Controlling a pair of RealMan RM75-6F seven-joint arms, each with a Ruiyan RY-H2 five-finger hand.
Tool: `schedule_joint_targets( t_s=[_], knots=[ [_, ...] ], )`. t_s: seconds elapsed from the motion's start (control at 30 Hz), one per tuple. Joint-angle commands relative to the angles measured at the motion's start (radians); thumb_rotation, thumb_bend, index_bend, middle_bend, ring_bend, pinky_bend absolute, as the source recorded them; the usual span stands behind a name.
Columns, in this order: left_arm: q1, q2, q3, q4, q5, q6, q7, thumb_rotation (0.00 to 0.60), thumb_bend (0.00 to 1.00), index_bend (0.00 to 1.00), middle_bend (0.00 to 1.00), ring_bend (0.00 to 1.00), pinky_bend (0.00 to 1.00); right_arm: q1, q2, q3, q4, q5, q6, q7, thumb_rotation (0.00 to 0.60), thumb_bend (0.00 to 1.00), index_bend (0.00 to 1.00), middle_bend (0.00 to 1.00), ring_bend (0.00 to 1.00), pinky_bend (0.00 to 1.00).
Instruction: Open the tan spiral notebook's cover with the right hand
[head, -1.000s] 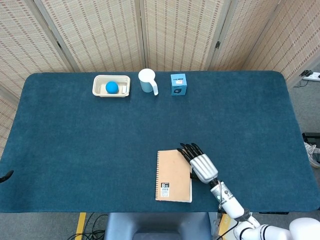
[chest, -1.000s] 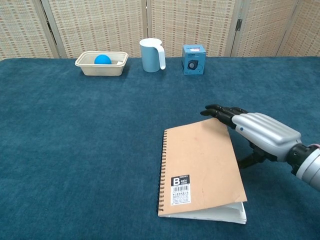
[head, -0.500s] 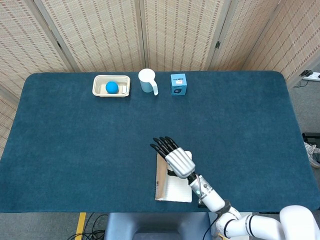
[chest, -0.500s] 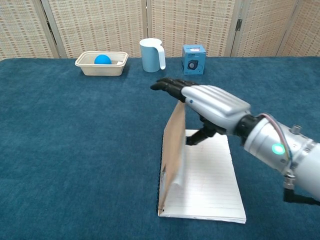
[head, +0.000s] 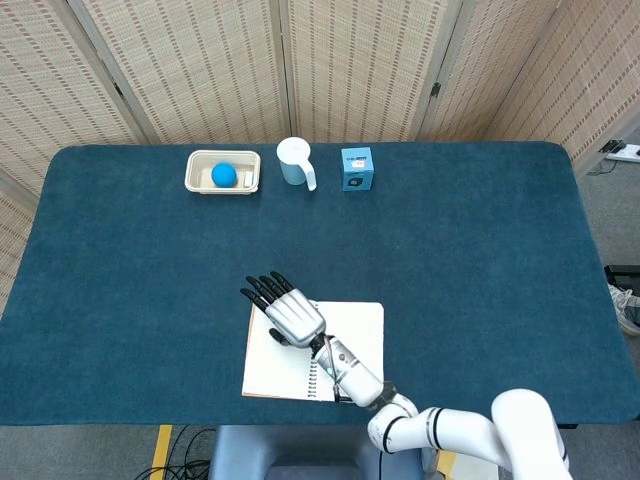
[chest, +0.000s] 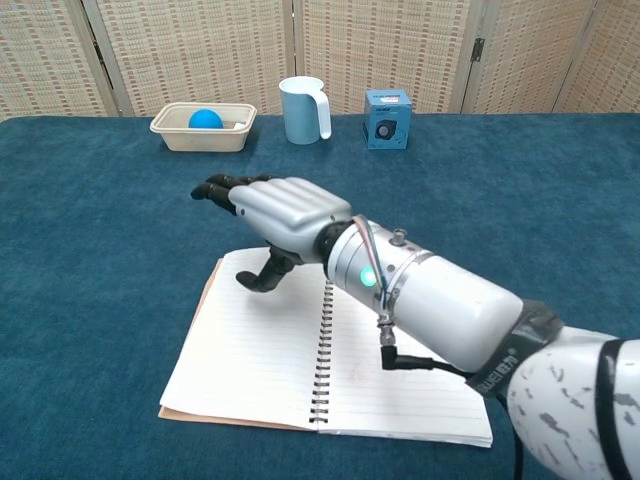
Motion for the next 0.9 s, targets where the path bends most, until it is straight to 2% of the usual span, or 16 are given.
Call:
schedule_joint_targets(
  t_s=[0.03,0.17,0.27,0.43,0.5,0.6,0.67,0.77,0.9],
  knots=[
    [0.006,0.003,0.0,0.001,0.009,0.008,-0.005,0.6,0.11,0.0,0.0,0.0,0.08,0.025,-0.041,-0.006,0.061,0.028,-0.024,-0.013,0.6,0.4,0.0,0.0,0.0,0.0],
    [0.007,0.004,0.01,-0.009,0.045,0.027,0.015,0.6,0.11,0.0,0.0,0.0,0.08,0.001,-0.001,-0.016,0.013,0.009,0.03,0.026,0.6,0.4,0.0,0.0,0.0,0.0],
    [0.005,0.002,0.024,-0.021,0.081,0.039,0.04,0.6,0.11,0.0,0.0,0.0,0.08,-0.059,0.105,-0.036,-0.125,-0.028,0.122,0.019,0.6,0.4,0.0,0.0,0.0,0.0],
    [-0.01,-0.011,0.049,-0.06,0.131,0.055,0.145,0.6,0.11,0.0,0.0,0.0,0.08,-0.21,0.394,-0.098,-0.482,-0.043,0.26,-0.069,0.6,0.39,0.0,0.0,0.0,0.0],
    [-0.016,-0.02,0.063,-0.082,0.16,0.065,0.194,0.6,0.11,0.0,0.0,0.0,0.08,-0.283,0.533,-0.143,-0.617,-0.054,0.321,-0.108,0.6,0.37,0.0,0.0,0.0,0.0],
    [-0.028,-0.029,0.096,-0.111,0.227,0.064,0.24,0.6,0.11,0.0,0.0,0.0,0.08,-0.395,0.72,-0.217,-0.744,-0.084,0.424,-0.135,0.6,0.37,0.0,0.0,0.0,0.0],
    [-0.04,-0.039,0.122,-0.128,0.274,0.054,0.281,0.6,0.11,0.0,0.0,0.0,0.08,-0.476,0.831,-0.271,-0.78,-0.102,0.498,-0.125,0.6,0.37,0.0,0.0,0.0,0.0],
    [-0.055,-0.061,0.147,-0.145,0.314,0.039,0.348,0.6,0.11,0.0,0.0,0.0,0.08,-0.587,0.932,-0.335,-0.755,-0.134,0.61,-0.047,0.6,0.37,0.0,0.0,0.0,0.0],
    [-0.067,-0.091,0.164,-0.159,0.327,0.027,0.434,0.6,0.11,0.0,0.0,0.0,0.08,-0.711,0.966,-0.383,-0.641,-0.175,0.75,0.1,0.6,0.37,0.0,0.0,0.0,0.0]
  ],
)
